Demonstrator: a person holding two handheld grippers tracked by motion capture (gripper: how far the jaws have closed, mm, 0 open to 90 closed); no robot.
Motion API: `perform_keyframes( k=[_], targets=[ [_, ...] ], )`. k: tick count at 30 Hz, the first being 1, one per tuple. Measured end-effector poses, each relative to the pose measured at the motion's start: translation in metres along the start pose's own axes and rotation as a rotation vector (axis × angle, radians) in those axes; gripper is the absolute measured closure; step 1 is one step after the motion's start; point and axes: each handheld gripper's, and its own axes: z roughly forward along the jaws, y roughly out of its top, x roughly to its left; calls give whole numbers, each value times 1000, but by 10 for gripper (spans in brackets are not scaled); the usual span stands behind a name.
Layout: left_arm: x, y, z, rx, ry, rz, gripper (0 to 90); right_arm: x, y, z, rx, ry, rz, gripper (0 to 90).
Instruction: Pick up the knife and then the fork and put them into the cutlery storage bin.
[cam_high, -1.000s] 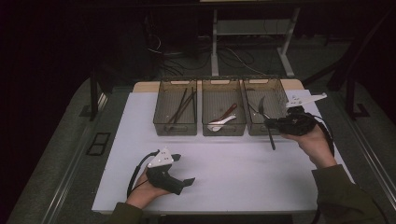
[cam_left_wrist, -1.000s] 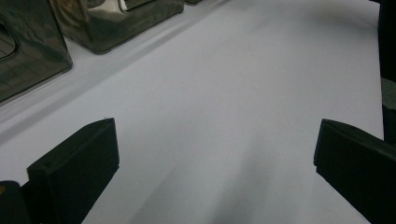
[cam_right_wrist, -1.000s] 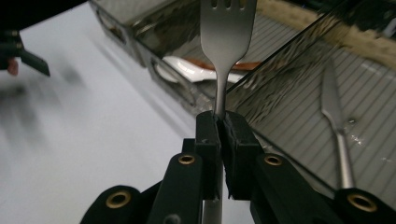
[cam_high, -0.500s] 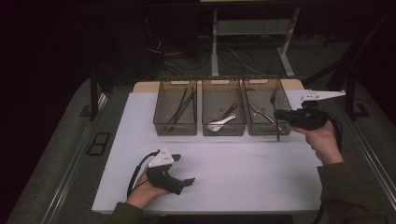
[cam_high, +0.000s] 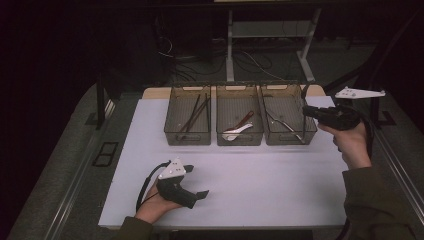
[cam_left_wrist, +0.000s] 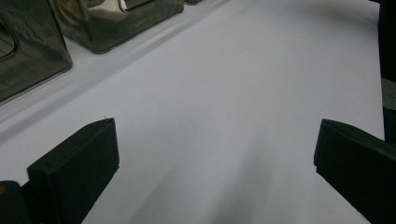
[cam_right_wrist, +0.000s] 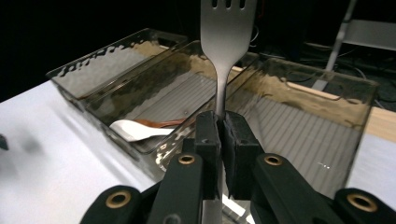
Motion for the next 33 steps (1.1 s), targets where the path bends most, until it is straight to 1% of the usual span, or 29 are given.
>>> perform_keyframes(
  k=[10,13,20,29,31,33],
  targets=[
    [0,0,0,-1,1,0,0,-17,12,2,-1,-62,3,845],
    [0,0,0,-2,1,0,0,-22,13,3,-3,-73,12,845],
    [0,0,0,-4,1,-1,0,-31,16,10,5,-96,10,845],
    [-1,1,-1,-4,2,-1,0,-41,18,23,48,-125,13,845],
    [-1,1,-1,-4,1,-1,0,-44,18,28,67,-131,15,845],
    [-1,1,-1,-2,1,-1,0,-46,17,32,93,-143,6,845]
  ],
)
